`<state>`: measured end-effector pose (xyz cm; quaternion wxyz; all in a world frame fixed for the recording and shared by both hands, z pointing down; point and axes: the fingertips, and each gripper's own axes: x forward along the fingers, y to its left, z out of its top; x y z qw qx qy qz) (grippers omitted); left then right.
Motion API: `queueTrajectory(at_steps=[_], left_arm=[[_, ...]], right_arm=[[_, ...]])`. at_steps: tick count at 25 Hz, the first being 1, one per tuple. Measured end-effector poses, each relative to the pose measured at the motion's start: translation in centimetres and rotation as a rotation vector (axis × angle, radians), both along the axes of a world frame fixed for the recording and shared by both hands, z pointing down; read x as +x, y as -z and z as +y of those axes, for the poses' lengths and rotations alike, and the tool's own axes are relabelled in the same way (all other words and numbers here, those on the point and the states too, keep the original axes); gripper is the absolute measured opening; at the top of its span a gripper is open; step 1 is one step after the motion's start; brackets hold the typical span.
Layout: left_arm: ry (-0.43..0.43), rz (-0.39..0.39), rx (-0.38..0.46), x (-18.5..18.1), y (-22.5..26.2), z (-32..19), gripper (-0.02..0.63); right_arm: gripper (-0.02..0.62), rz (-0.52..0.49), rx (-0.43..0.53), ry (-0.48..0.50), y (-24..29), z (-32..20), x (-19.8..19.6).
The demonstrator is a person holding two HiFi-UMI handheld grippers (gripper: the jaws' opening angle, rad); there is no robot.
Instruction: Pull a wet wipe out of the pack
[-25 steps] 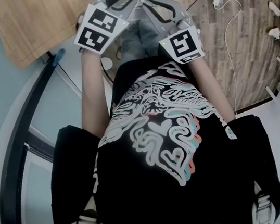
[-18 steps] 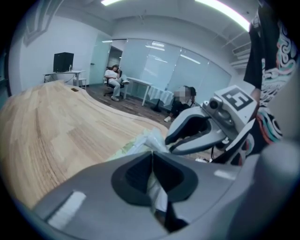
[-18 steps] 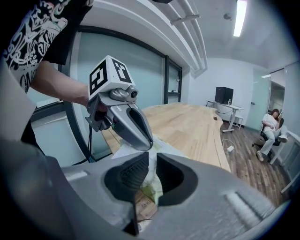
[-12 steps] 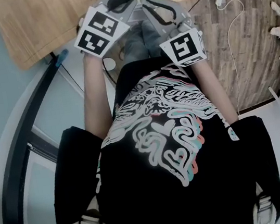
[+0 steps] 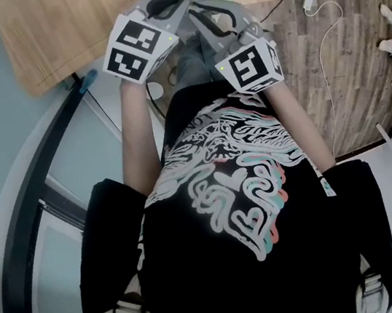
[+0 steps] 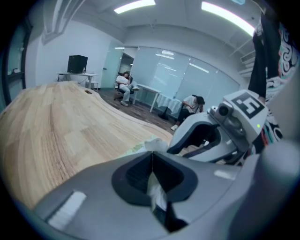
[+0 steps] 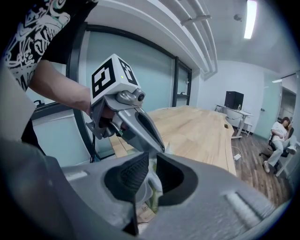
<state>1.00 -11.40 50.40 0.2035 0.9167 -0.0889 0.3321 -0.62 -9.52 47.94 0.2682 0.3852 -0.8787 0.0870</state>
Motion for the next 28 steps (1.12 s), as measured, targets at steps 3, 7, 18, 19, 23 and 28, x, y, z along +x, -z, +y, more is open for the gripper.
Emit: queueTrajectory(at_steps=[3,7,18,19,23,28], left_arm=[[0.04,0.017,-0.004,-0.5,0.1,-0.6,-0.008],[0.048,0.023,-0.007,-0.7,0.2,-0.7,-0.008],[0.048,0.019,0.004,-1.0,0.9,-0.6,-0.008],[0.048,0.021,0.005,-1.0,1.0,-0.6,-0.008],[0.055,0.034,0.007,-1.3,1.4,-0.7,-0.008],[0.063,0.046,0.007,-1.5,2.2,-0.7,-0.008]], right_arm=[[0.052,-0.004,0.013,0.023,0.4,0.4,-0.8],[0.051,-0.003,0.008,0.036,0.2,0.6,-1.5],[0.054,0.09,-0.022,-0.02,-0.7,-1.3,0.0],[0.054,0.096,-0.025,-0.015,-0.7,-1.3,0.0],[0.081,0.094,-0.034,-0.003,-1.1,-1.5,-0.5],[0.081,0.09,-0.033,-0.01,-0.9,-1.5,-0.4]])
